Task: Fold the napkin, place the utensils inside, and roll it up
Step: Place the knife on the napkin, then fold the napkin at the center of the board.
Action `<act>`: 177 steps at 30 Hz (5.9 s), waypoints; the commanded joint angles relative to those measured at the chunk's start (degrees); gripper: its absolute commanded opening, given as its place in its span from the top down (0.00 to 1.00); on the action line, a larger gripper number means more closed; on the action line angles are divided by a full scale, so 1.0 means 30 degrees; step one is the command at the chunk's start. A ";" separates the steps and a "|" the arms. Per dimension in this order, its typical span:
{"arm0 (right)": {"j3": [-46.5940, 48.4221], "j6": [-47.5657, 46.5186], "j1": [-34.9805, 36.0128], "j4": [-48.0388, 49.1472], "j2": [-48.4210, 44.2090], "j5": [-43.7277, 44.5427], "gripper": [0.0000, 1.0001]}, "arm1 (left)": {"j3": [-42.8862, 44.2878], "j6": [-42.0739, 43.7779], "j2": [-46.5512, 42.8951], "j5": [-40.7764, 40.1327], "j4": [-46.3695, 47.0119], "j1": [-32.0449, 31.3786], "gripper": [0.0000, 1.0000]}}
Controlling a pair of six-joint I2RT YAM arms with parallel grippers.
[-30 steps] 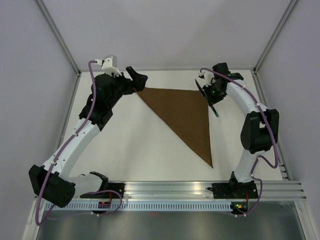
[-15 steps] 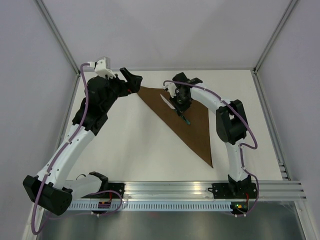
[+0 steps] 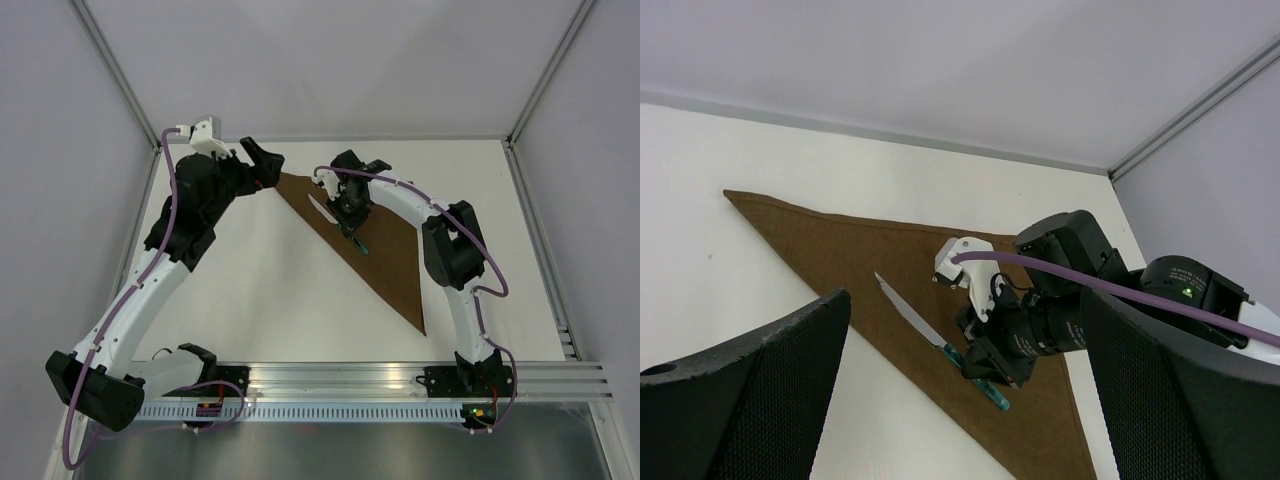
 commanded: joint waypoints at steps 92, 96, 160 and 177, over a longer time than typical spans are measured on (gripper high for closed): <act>0.0668 0.2579 -0.1482 -0.0382 -0.3190 -0.0500 0.43 | -0.2657 0.3847 -0.1055 0.3060 0.4973 -0.0174 0.00; 0.0054 0.2667 -0.4124 0.0320 -0.4451 -0.1615 0.43 | -0.4269 0.6567 -0.0647 0.1696 0.6883 -0.3216 0.00; -0.3932 0.3839 -1.3270 0.3633 -0.7852 -0.6157 0.51 | -0.2515 1.7560 1.8809 -0.6984 1.6818 -2.1885 0.36; -0.4078 0.3869 -1.3299 0.3721 -0.7881 -0.6158 0.55 | -0.1957 1.7210 1.9541 -0.6984 1.6350 -2.1564 0.49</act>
